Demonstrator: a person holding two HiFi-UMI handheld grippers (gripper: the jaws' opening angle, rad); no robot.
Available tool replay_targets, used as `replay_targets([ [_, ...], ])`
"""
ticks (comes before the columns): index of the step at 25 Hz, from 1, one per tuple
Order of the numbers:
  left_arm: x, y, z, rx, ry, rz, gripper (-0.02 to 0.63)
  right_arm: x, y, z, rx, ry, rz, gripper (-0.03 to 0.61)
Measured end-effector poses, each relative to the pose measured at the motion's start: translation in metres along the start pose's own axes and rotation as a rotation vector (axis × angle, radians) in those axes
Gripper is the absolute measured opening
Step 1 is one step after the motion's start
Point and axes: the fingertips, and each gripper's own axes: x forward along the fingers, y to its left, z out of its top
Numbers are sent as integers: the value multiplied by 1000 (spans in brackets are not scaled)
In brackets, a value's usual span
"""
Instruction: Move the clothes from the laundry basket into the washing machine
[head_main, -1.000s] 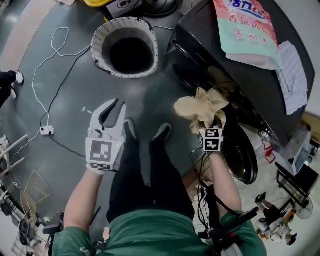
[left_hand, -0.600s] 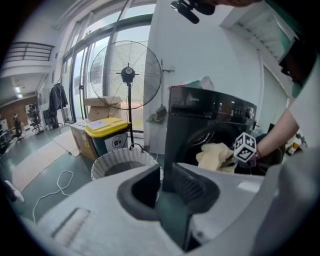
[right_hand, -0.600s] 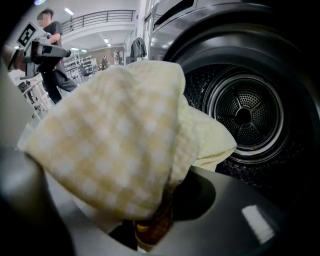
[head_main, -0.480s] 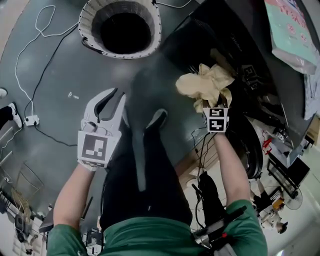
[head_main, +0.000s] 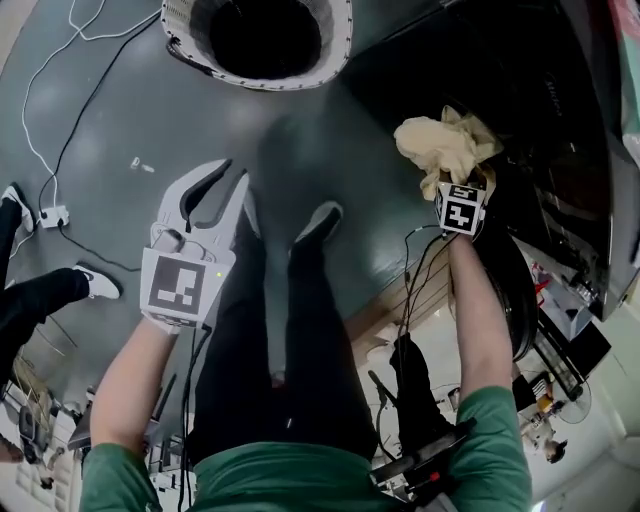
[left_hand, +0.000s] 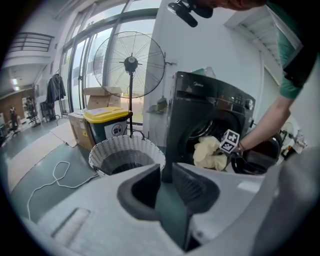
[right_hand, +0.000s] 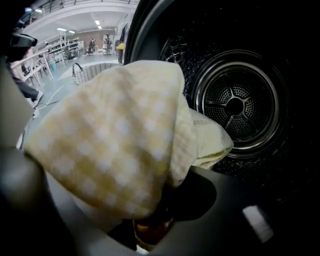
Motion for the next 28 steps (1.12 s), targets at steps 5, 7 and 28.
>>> replay_targets([
  [5,3,6,-20,-20,-9,-2,74,25,-13,-3,30,20,-80,169],
  [7,3,7,-29,-27,-15,-5,74,32,-18,-3,27,28,-95,172],
  [28,1,-14,-49,-74,3,15,74,28,-52,4,52,0,-83,327],
])
